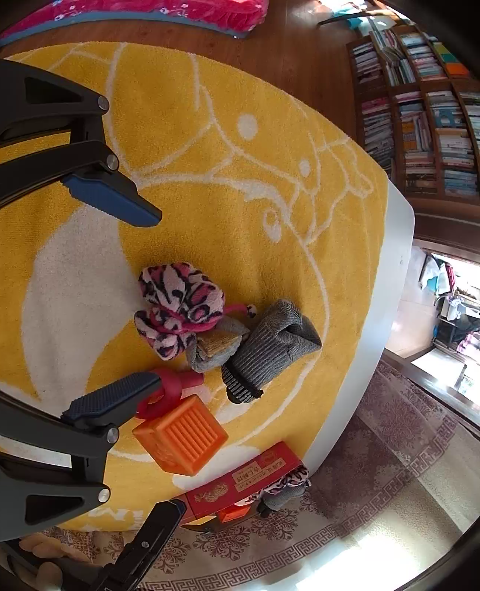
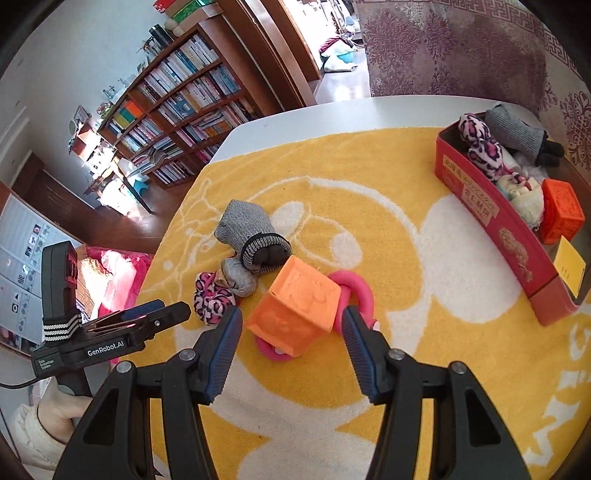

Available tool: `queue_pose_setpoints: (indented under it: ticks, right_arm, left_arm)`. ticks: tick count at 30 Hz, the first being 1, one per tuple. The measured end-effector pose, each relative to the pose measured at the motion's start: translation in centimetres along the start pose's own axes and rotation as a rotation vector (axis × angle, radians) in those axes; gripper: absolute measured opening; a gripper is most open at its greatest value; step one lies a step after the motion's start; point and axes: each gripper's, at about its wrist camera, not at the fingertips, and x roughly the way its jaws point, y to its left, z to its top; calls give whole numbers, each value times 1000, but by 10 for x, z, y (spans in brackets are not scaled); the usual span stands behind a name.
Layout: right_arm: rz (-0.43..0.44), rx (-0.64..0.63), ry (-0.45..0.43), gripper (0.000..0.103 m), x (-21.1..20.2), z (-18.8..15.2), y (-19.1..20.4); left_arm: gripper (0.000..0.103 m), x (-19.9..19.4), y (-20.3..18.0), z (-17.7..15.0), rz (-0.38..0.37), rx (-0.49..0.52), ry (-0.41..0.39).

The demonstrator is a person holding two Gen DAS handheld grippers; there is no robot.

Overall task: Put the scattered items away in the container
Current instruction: 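Move both tools back over the remaining toys, then grasp the second leopard plush with the left tool while the right tool grasps the ridged orange cube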

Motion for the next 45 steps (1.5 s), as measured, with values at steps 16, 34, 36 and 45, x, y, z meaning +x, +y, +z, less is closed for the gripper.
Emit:
queue_pose_setpoints:
  ticks: [16, 34, 36, 45]
  right_arm:
    - [-61, 30, 15, 60, -7, -13, -19]
    - [-37, -49, 60, 65, 26, -5, 11]
    - [-40, -57, 67, 68, 34, -1, 15]
    - [-133, -265, 88, 80, 62, -6, 39]
  left_arm:
    - [83, 42, -12, 10, 29, 101, 56]
    - [66, 37, 3, 16, -58, 63, 30]
    - [66, 30, 5, 16, -56, 60, 19]
    - [66, 15, 9, 12, -56, 18, -1]
